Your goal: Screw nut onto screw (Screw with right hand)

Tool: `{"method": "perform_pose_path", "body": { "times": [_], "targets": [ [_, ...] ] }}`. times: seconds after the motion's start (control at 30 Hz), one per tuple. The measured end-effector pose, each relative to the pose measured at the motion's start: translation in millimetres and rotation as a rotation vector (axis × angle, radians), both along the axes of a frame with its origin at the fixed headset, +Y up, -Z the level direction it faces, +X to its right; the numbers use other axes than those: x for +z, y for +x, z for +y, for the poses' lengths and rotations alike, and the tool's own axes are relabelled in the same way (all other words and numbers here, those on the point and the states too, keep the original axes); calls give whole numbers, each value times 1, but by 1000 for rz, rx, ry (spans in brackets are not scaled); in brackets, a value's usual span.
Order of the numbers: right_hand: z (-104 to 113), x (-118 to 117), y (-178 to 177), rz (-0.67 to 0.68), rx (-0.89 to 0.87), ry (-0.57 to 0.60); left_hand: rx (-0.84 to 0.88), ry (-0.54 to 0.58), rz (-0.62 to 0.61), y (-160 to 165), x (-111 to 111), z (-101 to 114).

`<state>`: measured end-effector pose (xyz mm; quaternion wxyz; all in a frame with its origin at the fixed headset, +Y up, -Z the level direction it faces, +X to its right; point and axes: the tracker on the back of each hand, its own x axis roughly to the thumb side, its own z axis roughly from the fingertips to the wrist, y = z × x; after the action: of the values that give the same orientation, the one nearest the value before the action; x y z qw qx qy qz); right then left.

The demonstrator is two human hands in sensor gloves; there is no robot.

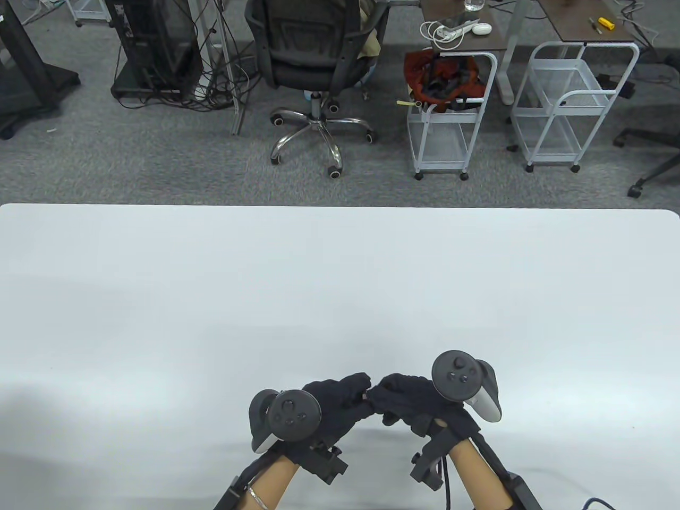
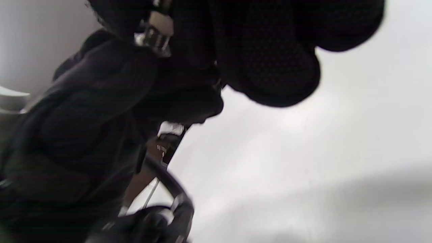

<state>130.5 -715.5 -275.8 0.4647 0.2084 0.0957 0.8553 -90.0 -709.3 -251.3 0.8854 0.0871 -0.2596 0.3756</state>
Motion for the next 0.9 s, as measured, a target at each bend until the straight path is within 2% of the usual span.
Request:
{"method": "perform_pose_path", "body": {
  "times": [0.03, 0.07, 0.2, 0.23, 0.3, 0.37, 0.53, 0.6, 0.67, 0.73, 0.83, 0.9],
  "targets": [
    [0, 1, 0, -61, -29, 19, 8, -6, -10, 0, 0, -1],
    [0, 2, -1, -67, -35, 20, 15, -10, -8, 0, 0, -1],
    [1, 1, -1, 92, 21, -95, -19, 15, 18, 0, 0, 0],
    [1, 1, 0, 95, 34, -87, -21, 16, 13, 0, 1, 0],
    [1, 1, 0, 14, 5, 0, -14, 11, 13, 0, 0, 0],
    [0, 2, -1, -48, -36, 12, 4, -2, 5, 0, 1, 0],
    [1, 1, 0, 109, 2, -110, -17, 27, 21, -1, 1, 2],
    [1, 0, 1, 39, -10, -10, -4, 15, 17, -1, 1, 1],
    [1, 2, 1, -53, -49, 20, 14, 1, 1, 0, 1, 1],
    [1, 2, 1, -25, -47, 0, 17, 5, 8, -1, 1, 1],
    [3, 1, 0, 102, 5, -95, -14, 33, 27, -2, 2, 2],
    [3, 1, 0, 45, 1, -8, -9, 24, 19, -1, 2, 2]
  ]
}}
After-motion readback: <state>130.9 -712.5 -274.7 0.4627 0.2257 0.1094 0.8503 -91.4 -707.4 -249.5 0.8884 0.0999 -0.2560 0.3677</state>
